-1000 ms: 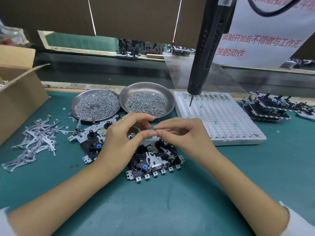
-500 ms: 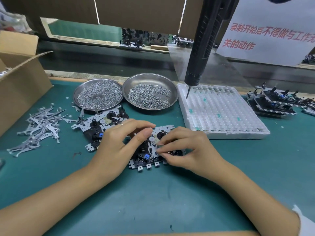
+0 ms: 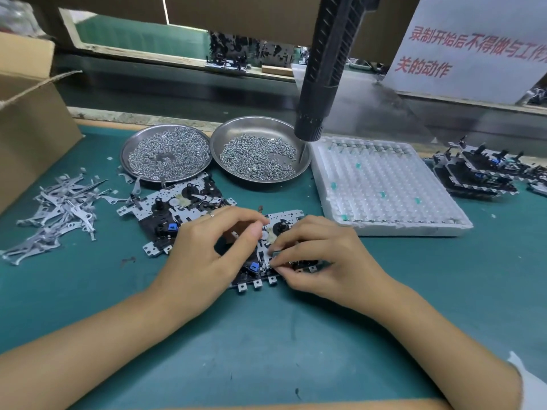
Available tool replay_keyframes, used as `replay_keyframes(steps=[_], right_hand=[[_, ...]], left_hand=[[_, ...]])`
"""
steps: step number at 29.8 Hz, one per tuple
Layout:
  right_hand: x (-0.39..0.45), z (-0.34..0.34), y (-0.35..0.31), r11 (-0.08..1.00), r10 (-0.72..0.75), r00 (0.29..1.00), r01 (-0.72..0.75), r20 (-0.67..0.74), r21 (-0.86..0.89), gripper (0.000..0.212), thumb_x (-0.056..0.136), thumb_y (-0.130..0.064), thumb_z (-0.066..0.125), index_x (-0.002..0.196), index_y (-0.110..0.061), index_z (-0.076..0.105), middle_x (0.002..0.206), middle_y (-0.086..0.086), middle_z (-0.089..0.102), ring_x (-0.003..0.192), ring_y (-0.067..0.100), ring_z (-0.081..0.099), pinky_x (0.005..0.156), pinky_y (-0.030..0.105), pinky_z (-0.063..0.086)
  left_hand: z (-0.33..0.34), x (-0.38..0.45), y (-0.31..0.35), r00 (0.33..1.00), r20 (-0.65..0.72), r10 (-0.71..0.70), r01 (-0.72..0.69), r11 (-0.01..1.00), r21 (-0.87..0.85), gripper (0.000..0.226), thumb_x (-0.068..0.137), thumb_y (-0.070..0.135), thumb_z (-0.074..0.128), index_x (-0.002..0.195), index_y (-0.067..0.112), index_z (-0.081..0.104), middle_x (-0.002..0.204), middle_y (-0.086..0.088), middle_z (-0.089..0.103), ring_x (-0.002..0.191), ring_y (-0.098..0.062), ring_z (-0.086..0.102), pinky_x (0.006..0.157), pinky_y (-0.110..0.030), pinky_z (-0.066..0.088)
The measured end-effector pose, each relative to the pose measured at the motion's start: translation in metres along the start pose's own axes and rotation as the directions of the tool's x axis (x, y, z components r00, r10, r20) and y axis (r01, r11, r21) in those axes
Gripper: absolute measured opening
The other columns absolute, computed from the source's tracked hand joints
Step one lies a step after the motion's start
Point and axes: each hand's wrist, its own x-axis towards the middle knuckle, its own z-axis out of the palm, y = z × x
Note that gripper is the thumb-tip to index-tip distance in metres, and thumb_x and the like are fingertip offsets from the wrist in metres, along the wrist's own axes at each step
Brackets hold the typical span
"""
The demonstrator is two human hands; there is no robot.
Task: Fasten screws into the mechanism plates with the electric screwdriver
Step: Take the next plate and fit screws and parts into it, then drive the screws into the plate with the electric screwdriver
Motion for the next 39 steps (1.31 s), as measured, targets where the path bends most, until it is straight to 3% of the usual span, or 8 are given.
replay_keyframes(steps=[4,8,16,22,25,28,35,39], right_hand=[[0.001,0.001,-0.001,1.0,-0.012,1.0,0.012,-0.009,-0.015,0.007,0.072,-0.003,0.075,0.078,-0.008,0.078,0.085,0.003,0.072,0.073,0.022,0.063,0.068,0.039,0.049],[0.0,0.0,0.0,1.0,0.007,1.0,-0.007,-0.002,-0.011,0.007,0.071,-0.003,0.076,0.077,-0.008,0.078,0.085,0.003,0.072,0.073,0.022,0.063,0.069,0.04,0.049],[-0.001,0.001,-0.001,0.999,0.03,0.999,-0.03,0.016,0.023,0.007,0.072,-0.005,0.076,0.078,-0.009,0.077,0.086,0.002,0.072,0.076,0.02,0.064,0.072,0.04,0.05],[-0.001,0.0,0.001,0.999,0.02,0.999,-0.022,0.049,0.036,0.01,0.073,-0.002,0.077,0.081,-0.008,0.078,0.089,0.004,0.072,0.077,0.022,0.061,0.073,0.04,0.048],[-0.002,-0.001,0.001,0.991,0.074,0.996,-0.079,0.051,0.107,0.013,0.074,-0.005,0.076,0.087,-0.006,0.077,0.089,0.003,0.073,0.078,0.023,0.06,0.076,0.035,0.049],[0.0,-0.003,0.0,0.972,0.142,0.988,-0.15,0.055,0.179,0.017,0.073,-0.005,0.077,0.089,-0.003,0.077,0.09,0.004,0.073,0.079,0.024,0.059,0.077,0.028,0.048],[-0.001,-0.005,-0.001,0.942,0.22,0.972,-0.234,0.085,0.241,0.015,0.074,0.002,0.075,0.088,-0.002,0.077,0.09,0.007,0.069,0.083,0.014,0.059,0.077,0.015,0.041],[-0.002,-0.005,-0.002,0.929,0.245,0.966,-0.257,0.077,0.266,0.015,0.074,0.004,0.072,0.087,-0.003,0.077,0.088,0.007,0.067,0.082,0.016,0.059,0.075,0.016,0.042]], left_hand=[[0.001,-0.003,0.003,0.993,0.081,0.087,-0.093,0.992,0.082,0.021,0.078,0.02,0.06,0.098,0.016,0.064,0.081,0.009,0.064,0.078,-0.003,0.059,0.078,-0.011,0.043],[0.0,-0.005,0.004,0.992,0.102,0.072,-0.081,0.993,0.091,0.023,0.074,0.012,0.056,0.095,0.015,0.064,0.08,0.007,0.062,0.079,-0.002,0.057,0.077,-0.008,0.04],[-0.003,0.001,-0.001,0.996,0.021,-0.092,0.094,0.99,-0.11,0.029,0.074,0.009,0.045,0.089,0.026,0.065,0.081,0.006,0.065,0.079,-0.016,0.061,0.077,-0.034,0.049],[-0.002,-0.004,0.005,0.989,0.121,0.09,-0.103,0.989,0.105,0.023,0.075,0.018,0.052,0.094,0.016,0.063,0.083,0.008,0.06,0.08,-0.005,0.057,0.077,-0.012,0.042],[0.003,-0.009,0.006,0.967,0.201,0.156,-0.198,0.956,0.215,0.031,0.072,0.028,0.055,0.098,0.013,0.062,0.089,0.012,0.055,0.085,-0.006,0.055,0.082,-0.017,0.043],[0.007,-0.012,0.004,0.972,0.183,0.147,-0.193,0.944,0.268,0.031,0.072,0.033,0.056,0.098,0.016,0.061,0.09,0.017,0.052,0.087,-0.003,0.053,0.083,-0.027,0.045],[0.01,-0.011,0.002,0.98,0.165,0.114,-0.154,0.953,0.259,0.032,0.071,0.036,0.057,0.099,0.021,0.06,0.087,0.021,0.055,0.085,-0.001,0.052,0.084,-0.016,0.041],[0.01,-0.01,0.0,0.984,0.157,0.081,-0.117,0.965,0.234,0.032,0.071,0.035,0.063,0.099,0.021,0.064,0.084,0.024,0.058,0.088,0.0,0.052,0.085,-0.012,0.04]])
